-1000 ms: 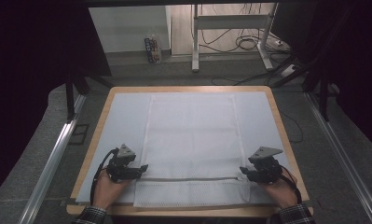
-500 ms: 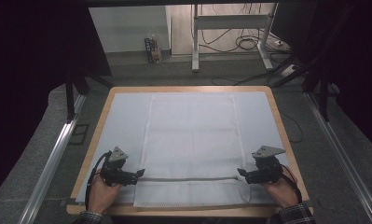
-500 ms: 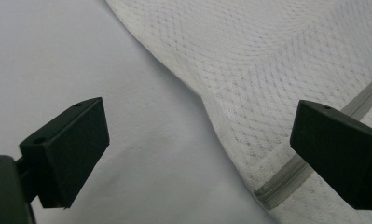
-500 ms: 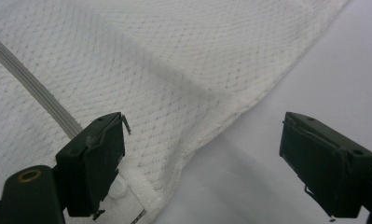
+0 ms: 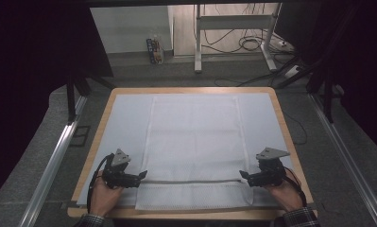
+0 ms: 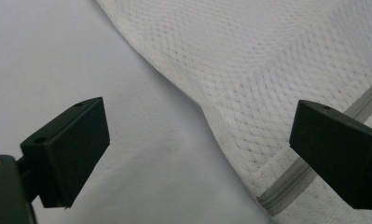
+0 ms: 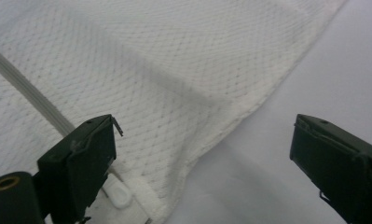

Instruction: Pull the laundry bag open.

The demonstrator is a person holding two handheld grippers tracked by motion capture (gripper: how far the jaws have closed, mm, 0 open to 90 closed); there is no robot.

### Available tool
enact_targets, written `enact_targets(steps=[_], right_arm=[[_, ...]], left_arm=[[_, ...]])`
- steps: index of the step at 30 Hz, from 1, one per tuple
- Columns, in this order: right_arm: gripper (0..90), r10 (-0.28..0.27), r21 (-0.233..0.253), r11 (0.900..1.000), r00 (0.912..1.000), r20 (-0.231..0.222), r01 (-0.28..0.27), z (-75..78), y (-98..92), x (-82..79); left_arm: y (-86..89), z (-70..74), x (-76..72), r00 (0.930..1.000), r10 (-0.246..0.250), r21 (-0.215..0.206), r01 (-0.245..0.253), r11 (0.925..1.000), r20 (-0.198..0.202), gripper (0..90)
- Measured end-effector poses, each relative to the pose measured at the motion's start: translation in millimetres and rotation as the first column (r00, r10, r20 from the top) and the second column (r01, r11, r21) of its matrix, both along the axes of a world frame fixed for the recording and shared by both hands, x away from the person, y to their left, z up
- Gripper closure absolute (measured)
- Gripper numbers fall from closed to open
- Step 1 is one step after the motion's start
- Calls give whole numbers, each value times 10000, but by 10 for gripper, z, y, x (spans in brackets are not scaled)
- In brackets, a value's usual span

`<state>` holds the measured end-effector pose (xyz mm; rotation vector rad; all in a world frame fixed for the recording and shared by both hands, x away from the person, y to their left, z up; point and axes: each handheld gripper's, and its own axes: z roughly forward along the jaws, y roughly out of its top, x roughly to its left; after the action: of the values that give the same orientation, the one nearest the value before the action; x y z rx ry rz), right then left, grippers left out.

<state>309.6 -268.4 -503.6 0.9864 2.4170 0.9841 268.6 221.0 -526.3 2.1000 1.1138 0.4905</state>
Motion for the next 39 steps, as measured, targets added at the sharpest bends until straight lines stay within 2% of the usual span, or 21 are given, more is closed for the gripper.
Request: enact_targets(steps=[3,6,10,15,19,20,21,23,25,28,31,33,34,35,37,38,39], right_arm=[[35,59,-25,10000,10000,-21,-59,2,1,-44],[26,0,-55,10000,10000,-64,0,23,-24,-96],[27,-110,-57,9999,9997,-219,109,33,-62,-151],[89,-277,-12,9996,9960,-851,277,32,-103,-259],[148,-250,-270,9994,9928,-1168,220,-8,-57,-324],[164,-228,-534,9984,9912,-1303,160,-40,4,-345],[164,-228,-534,9984,9912,-1303,160,-40,4,-345],[161,-151,-989,9951,9912,-1313,20,-87,63,-350],[137,-135,-1117,9937,9895,-1441,-27,-127,81,-340],[141,-227,-1177,9930,9898,-1405,61,-142,99,-353],[230,-469,-1250,9917,9880,-1469,285,-125,122,-389],[355,-668,-1256,9909,9868,-1473,483,-104,135,-448],[355,-668,-1256,9909,9868,-1473,483,-104,135,-448],[419,-735,-1278,9903,9861,-1488,546,-95,156,-480],[450,-764,-1317,9897,9862,-1471,570,-91,169,-494],[512,-798,-1316,9895,9860,-1464,605,-86,189,-522],[512,-798,-1316,9895,9860,-1464,605,-86,189,-522]], left_arm=[[-3,-4,0,10000,-25,81,25,10000,-28,53],[-13,19,-15,9997,-51,163,48,9999,226,57],[-26,25,-22,9996,-111,269,103,9996,277,58],[-48,19,-24,9993,-163,434,149,9989,325,58],[-56,17,-24,9992,-217,483,200,9986,331,59],[-61,14,-24,9992,-238,528,221,9984,327,59],[-67,12,-25,9991,-249,563,230,9981,332,59],[-75,13,-26,9989,-325,718,300,9970,331,59],[-92,5,-26,9987,-402,847,374,9957,324,59],[-104,3,-28,9985,-431,934,398,9948,331,59],[-118,6,-36,9981,-479,1073,434,9933,394,59],[-127,6,-41,9979,-506,1155,456,9923,415,59],[-130,5,-43,9977,-514,1176,461,9920,430,59],[-134,7,-43,9974,-547,1248,486,9910,465,59],[-139,11,-48,9972,-563,1301,494,9903,494,59],[-148,11,-54,9970,-571,1346,497,9897,520,59],[-148,11,-54,9970,-571,1346,497,9897,520,59]])
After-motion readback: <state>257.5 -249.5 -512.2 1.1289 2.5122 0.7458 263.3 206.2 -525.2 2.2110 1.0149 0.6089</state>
